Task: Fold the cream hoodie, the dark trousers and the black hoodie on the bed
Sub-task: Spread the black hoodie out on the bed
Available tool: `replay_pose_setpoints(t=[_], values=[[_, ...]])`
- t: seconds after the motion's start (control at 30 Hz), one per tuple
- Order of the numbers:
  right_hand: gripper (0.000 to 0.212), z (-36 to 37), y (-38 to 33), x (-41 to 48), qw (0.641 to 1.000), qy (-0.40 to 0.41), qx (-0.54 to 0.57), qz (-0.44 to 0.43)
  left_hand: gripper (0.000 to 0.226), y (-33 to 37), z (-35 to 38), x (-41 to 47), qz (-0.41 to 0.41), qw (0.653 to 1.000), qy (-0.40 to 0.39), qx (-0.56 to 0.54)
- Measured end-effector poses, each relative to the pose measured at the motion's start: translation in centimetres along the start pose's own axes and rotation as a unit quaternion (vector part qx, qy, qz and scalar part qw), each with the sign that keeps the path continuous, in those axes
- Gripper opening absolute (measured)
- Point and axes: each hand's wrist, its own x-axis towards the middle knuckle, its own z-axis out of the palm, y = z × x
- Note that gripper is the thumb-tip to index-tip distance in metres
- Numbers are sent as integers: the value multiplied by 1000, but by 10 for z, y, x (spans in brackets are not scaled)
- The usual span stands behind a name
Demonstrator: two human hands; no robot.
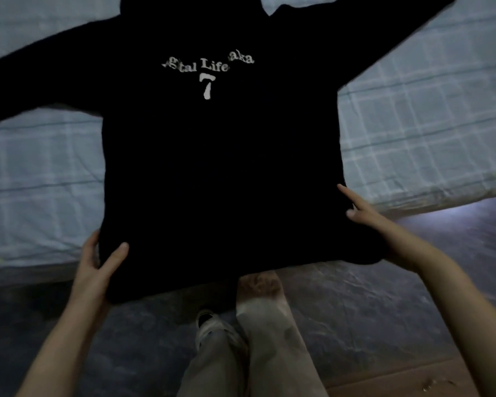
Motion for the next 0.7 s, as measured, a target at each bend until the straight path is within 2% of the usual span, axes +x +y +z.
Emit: replay_pose_setpoints(t=[0.03,0.1,0.17,0.27,0.37,0.43,0.5,0.6,0.7], values=[[59,6,-2,8,998,57,14,2,44,2,1,1,-17,999,-10,-26],[52,16,-4,21,981,187,-43,-15,40,7,-2,7,-35,998,-11,-45],[55,19,-4,30,966,237,-95,-44,39,10,-5,13,-23,999,-10,-27],[70,19,-9,41,962,223,-152,-43,57,17,-8,23,4,1000,-15,9],[78,17,-19,45,976,196,-91,-37,77,27,-12,31,46,995,-54,69],[73,9,-14,41,972,209,-88,-66,76,29,-17,35,105,985,-66,116],[67,2,-3,34,962,237,-116,-68,69,22,-21,36,139,978,-28,155],[63,2,14,28,964,242,-110,-30,63,6,-14,31,110,980,-5,164],[59,4,14,39,959,249,-130,-31,63,4,-4,36,126,973,15,192]])
